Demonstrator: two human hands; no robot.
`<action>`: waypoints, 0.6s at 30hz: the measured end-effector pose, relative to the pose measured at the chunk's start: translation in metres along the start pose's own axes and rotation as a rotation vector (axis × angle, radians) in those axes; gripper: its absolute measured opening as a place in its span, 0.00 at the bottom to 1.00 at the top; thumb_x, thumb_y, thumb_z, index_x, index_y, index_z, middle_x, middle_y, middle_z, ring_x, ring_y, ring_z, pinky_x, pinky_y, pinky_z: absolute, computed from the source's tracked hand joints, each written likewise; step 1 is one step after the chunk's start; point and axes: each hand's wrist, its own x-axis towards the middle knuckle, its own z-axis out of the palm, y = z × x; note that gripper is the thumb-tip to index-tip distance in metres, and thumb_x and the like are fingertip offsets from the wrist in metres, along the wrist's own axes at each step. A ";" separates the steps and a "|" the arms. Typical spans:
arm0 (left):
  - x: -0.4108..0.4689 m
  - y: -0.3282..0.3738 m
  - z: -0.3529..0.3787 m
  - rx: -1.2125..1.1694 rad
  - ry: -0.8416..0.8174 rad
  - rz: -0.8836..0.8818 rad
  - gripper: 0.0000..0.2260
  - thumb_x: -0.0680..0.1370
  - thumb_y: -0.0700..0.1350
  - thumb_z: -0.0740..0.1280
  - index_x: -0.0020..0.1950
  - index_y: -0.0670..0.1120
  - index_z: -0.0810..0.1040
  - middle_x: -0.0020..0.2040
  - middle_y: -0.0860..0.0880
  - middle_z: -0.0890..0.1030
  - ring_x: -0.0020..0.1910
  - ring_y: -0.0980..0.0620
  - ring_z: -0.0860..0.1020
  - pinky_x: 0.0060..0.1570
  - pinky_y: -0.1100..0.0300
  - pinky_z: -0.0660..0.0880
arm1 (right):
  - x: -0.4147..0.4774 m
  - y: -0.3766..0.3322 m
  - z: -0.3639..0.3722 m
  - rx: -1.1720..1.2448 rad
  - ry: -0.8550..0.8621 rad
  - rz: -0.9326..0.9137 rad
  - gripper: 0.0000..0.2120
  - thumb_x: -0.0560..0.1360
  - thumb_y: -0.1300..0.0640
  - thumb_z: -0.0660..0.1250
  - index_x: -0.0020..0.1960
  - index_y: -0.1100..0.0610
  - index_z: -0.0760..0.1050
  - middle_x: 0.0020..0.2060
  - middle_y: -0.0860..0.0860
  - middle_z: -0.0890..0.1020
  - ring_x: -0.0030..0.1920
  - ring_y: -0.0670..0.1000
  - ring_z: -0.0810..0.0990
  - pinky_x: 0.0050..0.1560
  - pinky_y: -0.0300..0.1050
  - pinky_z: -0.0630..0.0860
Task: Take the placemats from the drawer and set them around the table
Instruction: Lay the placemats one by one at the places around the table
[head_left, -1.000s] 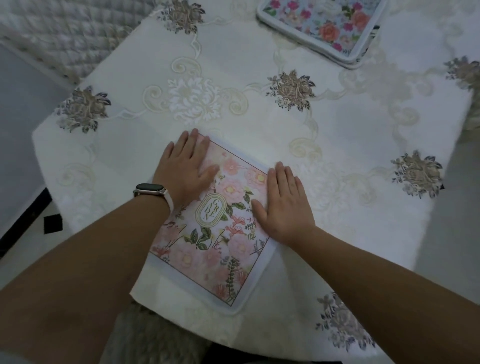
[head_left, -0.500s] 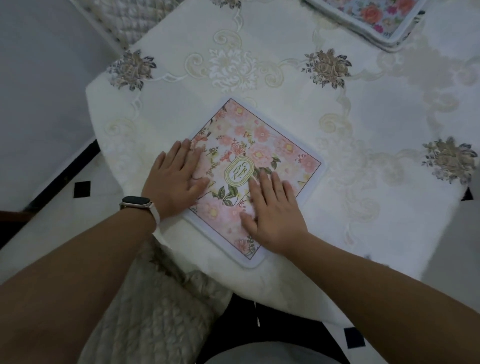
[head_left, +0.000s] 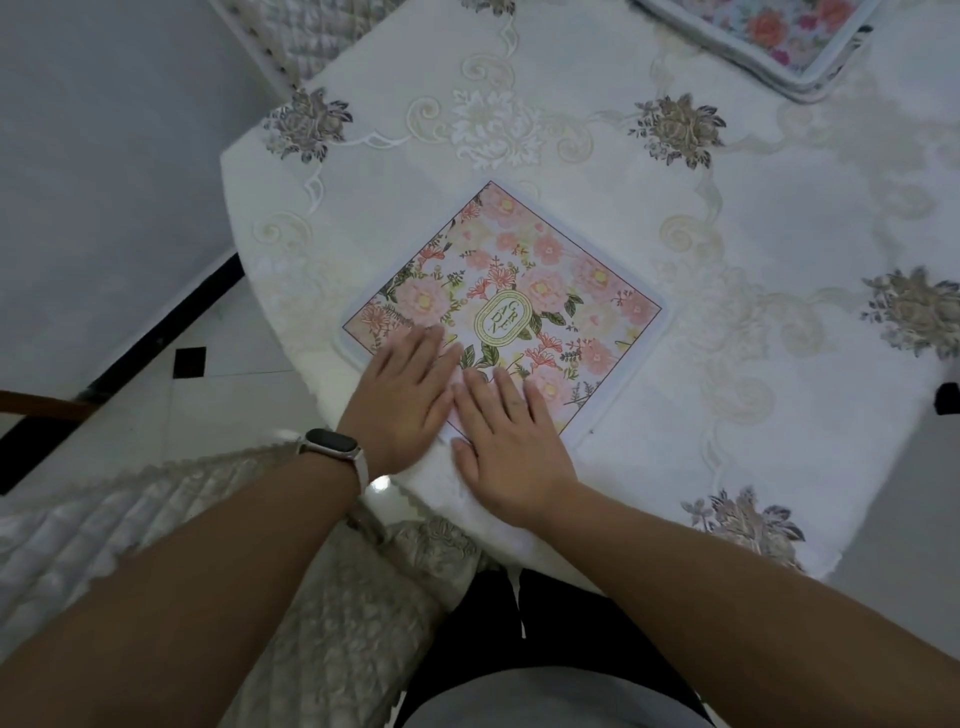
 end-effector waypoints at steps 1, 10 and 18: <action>0.005 0.004 0.000 0.000 -0.004 0.023 0.25 0.82 0.52 0.48 0.78 0.47 0.58 0.78 0.43 0.59 0.77 0.44 0.55 0.73 0.43 0.54 | 0.002 -0.001 0.000 0.001 0.005 0.016 0.29 0.82 0.43 0.46 0.79 0.55 0.52 0.78 0.53 0.54 0.78 0.56 0.47 0.76 0.59 0.42; 0.050 0.001 -0.013 -0.024 -0.042 0.044 0.35 0.75 0.59 0.44 0.79 0.44 0.50 0.80 0.48 0.50 0.78 0.51 0.47 0.75 0.47 0.46 | 0.050 0.026 -0.022 -0.005 0.004 0.061 0.34 0.79 0.36 0.42 0.79 0.51 0.43 0.79 0.50 0.46 0.78 0.56 0.43 0.76 0.60 0.42; 0.128 -0.004 -0.017 0.010 0.003 0.012 0.30 0.78 0.60 0.46 0.79 0.50 0.52 0.80 0.49 0.51 0.78 0.49 0.48 0.74 0.44 0.47 | 0.092 0.083 -0.041 -0.003 0.069 0.165 0.34 0.78 0.35 0.43 0.79 0.49 0.44 0.79 0.50 0.46 0.78 0.54 0.42 0.76 0.58 0.39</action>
